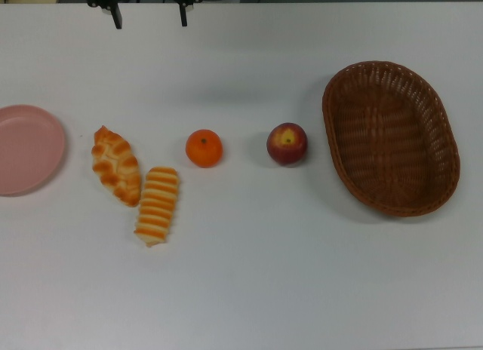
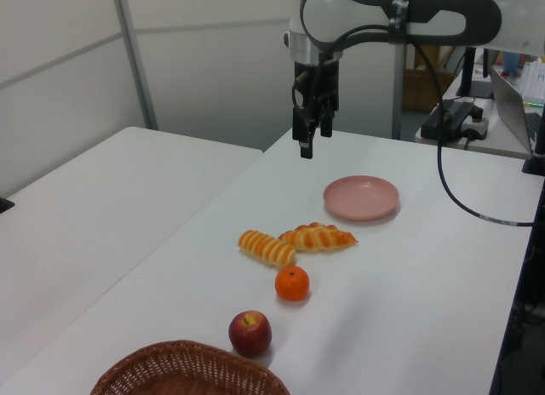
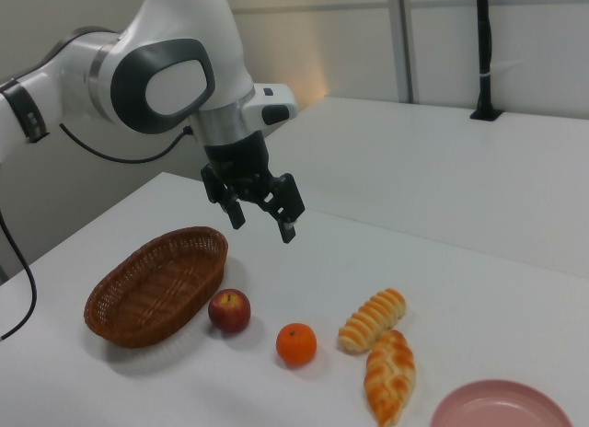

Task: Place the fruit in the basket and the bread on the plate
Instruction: 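Lower the gripper onto the red apple and close on it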

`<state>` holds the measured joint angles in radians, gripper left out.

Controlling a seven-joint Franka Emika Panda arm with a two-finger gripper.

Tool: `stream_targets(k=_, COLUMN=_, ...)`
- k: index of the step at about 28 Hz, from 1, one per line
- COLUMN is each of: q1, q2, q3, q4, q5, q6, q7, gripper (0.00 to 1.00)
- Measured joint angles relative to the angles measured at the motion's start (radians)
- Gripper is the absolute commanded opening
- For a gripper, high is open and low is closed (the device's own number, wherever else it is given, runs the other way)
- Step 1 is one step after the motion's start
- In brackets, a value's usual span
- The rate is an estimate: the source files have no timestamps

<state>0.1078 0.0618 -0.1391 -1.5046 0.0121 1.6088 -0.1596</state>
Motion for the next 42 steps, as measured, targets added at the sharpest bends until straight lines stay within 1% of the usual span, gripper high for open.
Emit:
stream_targets(k=3, q1=0.000, q2=0.002, q3=0.013, q4=-0.004, q5=-0.002, q6=-0.001, q7=0.000, gripper=1.00)
stream_targets(k=6, q1=0.000, q2=0.018, q3=0.039, q4=-0.017, q5=-0.005, q6=-0.001, q7=0.000, gripper=1.00)
stream_targets(k=8, q1=0.001, q2=0.045, q3=0.065, q4=-0.021, q5=-0.007, q6=0.003, q7=0.016, gripper=1.00)
stream_targets(k=11, q1=0.002, q2=0.089, q3=0.101, q4=-0.026, q5=-0.013, q6=0.051, q7=0.077, gripper=1.00)
stream_targets(k=12, q1=0.003, q2=0.114, q3=0.119, q4=-0.030, q5=-0.020, q6=0.080, q7=0.114, gripper=1.00)
stream_targets(k=13, q1=0.003, q2=0.131, q3=0.130, q4=-0.032, q5=-0.025, q6=0.098, q7=0.137, gripper=1.00)
stream_targets(k=16, q1=0.016, q2=0.185, q3=0.150, q4=-0.035, q5=-0.056, q6=0.160, q7=0.206, gripper=1.00)
stream_targets(k=17, q1=0.029, q2=0.210, q3=0.152, q4=-0.036, q5=-0.075, q6=0.186, q7=0.231, gripper=1.00)
stream_targets(k=20, q1=0.062, q2=0.251, q3=0.154, q4=-0.037, q5=-0.113, q6=0.221, q7=0.282, gripper=1.00)
stream_targets(k=23, q1=0.098, q2=0.275, q3=0.155, q4=-0.037, q5=-0.137, q6=0.233, q7=0.320, gripper=1.00)
stream_targets(k=28, q1=0.144, q2=0.276, q3=0.156, q4=-0.047, q5=-0.141, q6=0.233, q7=0.340, gripper=1.00)
stream_targets(k=30, q1=0.162, q2=0.276, q3=0.156, q4=-0.057, q5=-0.149, q6=0.233, q7=0.350, gripper=1.00)
stream_targets(k=36, q1=0.223, q2=0.276, q3=0.157, q4=-0.124, q5=-0.182, q6=0.236, q7=0.410, gripper=1.00)
stream_targets(k=42, q1=0.267, q2=0.276, q3=0.157, q4=-0.183, q5=-0.205, q6=0.295, q7=0.470, gripper=1.00)
